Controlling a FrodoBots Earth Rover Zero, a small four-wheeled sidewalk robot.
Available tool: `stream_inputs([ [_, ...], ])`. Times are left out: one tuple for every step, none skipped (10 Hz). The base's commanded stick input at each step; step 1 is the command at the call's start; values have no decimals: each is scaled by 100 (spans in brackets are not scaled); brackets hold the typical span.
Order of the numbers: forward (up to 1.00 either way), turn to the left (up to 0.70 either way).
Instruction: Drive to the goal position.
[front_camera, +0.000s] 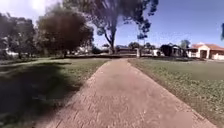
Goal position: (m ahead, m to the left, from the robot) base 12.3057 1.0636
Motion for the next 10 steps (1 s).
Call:
stream_inputs([
  [70, 0],
  [70, 0],
  [70, 0],
  [70, 0],
  [70, 0],
  [70, 0],
  [70, 0],
  [70, 0],
  [70, 0],
  [70, 0],
])
